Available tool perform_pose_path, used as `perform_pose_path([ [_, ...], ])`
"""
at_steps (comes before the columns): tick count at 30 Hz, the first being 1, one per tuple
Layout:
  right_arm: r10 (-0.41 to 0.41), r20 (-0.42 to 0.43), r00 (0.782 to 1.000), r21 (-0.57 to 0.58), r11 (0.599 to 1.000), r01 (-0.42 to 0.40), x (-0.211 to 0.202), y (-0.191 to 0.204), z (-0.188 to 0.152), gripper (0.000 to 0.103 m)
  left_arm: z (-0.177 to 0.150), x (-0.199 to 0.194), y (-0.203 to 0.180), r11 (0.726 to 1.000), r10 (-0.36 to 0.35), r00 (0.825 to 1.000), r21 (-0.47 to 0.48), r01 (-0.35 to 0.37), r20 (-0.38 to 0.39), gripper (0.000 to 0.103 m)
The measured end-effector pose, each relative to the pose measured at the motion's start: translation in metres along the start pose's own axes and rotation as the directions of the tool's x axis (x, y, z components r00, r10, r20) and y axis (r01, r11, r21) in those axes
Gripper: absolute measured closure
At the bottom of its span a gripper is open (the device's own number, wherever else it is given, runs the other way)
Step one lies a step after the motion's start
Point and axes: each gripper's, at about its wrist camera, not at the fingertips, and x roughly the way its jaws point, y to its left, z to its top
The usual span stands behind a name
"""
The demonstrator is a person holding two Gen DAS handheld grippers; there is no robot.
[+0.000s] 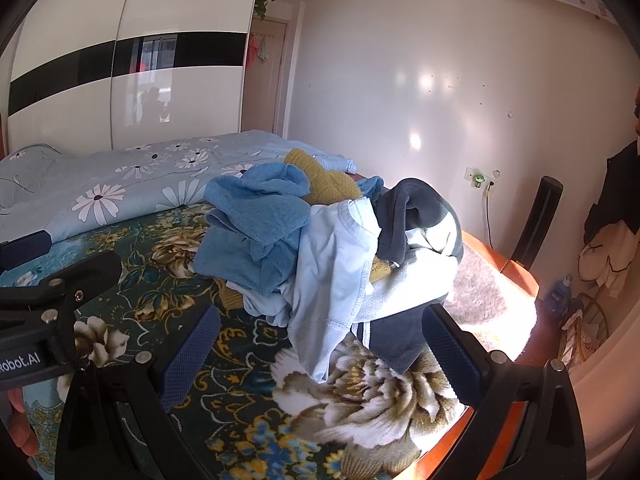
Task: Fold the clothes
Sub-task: 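Move both grippers toward the clothes pile on the bed, then grasp the blue sweatshirt from the pile with the right gripper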
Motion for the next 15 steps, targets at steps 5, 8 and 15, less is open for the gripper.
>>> perform_pose_path([
  [5, -0.01, -0.002, 1.0, -0.009, 1.0, 0.01, 0.005, 0.001, 0.001, 0.002, -0.004, 0.012, 0.01, 1.0, -0.002, 1.0, -0.025, 0.001, -0.026, 0.0],
  [8, -0.01, -0.006, 1.0, -0.017, 1.0, 0.01, 0.009, 0.003, 0.0, 0.002, -0.006, 0.018, 0.014, 0.999, -0.008, 0.999, -0.041, 0.006, -0.038, 0.0],
  [15, 0.044, 0.037, 0.998, -0.003, 0.999, -0.044, 0.022, -0.001, 0.009, 0.002, -0.015, 0.03, 0.03, 0.997, -0.042, 0.996, -0.073, 0.036, -0.074, 0.0],
])
